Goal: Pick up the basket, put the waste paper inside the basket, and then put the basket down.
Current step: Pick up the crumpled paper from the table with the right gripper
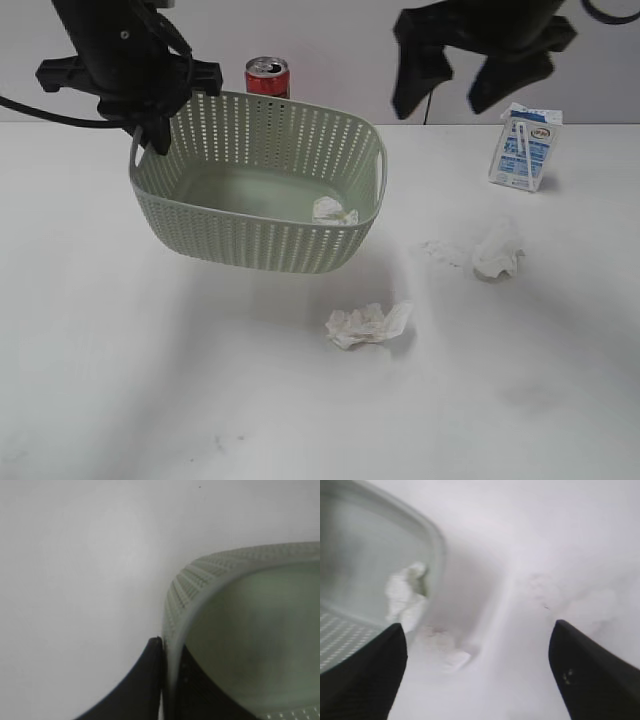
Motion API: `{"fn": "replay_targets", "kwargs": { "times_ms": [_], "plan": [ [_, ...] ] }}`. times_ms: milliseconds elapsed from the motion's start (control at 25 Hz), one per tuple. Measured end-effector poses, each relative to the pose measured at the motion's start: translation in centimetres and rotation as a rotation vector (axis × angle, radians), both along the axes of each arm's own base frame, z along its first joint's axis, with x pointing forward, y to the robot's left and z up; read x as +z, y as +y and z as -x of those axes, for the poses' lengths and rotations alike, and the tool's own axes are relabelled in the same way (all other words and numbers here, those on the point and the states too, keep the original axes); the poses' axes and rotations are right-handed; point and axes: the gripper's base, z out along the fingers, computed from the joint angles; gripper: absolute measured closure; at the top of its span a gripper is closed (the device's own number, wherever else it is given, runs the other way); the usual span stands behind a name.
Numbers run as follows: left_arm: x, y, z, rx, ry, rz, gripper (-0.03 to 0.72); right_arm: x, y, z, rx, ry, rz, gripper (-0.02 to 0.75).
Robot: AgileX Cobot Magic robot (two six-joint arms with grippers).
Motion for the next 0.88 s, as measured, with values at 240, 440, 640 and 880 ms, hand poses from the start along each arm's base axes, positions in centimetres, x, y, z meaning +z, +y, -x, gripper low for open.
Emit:
{"fn": "replay_targets", "kwargs": {
  "times_ms": [240,440,640,880],
  "plan": [
    [0.0,0.0,0.0,0.000,0.004,-0.003,0.688,-0.5,-6.5,-2.1,-0.288,0.078,0.175,0.062],
    [0.0,0.0,0.1,-0.001,0.007,-0.005,0.688,-2.2,-10.0,-3.9,-0.449,0.169,0.155,0.062],
    [0.0,0.0,0.1,-0.001,0.007,-0.005,0.688,-4.8,-11.3,-5.3,-0.523,0.300,0.049,0.062],
    [0.0,0.0,0.1,-0.002,0.007,-0.005,0.688,-8.1,-11.9,-6.4,-0.543,0.350,0.138,0.064]
  ]
}}
